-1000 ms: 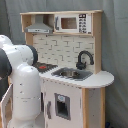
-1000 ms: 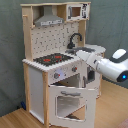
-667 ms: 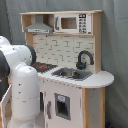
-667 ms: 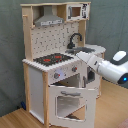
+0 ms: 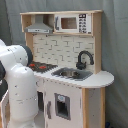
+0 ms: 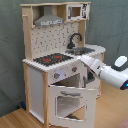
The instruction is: Play with the kitchen
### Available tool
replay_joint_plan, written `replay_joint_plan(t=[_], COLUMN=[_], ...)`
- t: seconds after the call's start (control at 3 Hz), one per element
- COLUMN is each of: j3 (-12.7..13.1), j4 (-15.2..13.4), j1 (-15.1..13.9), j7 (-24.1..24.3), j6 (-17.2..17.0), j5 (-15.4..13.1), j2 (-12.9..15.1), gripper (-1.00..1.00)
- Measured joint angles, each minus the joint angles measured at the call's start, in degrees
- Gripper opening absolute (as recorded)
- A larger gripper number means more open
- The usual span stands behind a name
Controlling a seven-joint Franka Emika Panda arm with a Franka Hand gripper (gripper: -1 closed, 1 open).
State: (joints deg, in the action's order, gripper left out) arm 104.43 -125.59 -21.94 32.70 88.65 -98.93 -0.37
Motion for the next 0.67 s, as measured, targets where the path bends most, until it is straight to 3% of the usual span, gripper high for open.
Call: replay_joint_plan(t=[0.67], j3=[0.02], j4=[-0.13], j1=[-0.85], j7=[10.17], j6=[6.2], j5=[-0.14], j2=[-5.08], gripper=[1.0])
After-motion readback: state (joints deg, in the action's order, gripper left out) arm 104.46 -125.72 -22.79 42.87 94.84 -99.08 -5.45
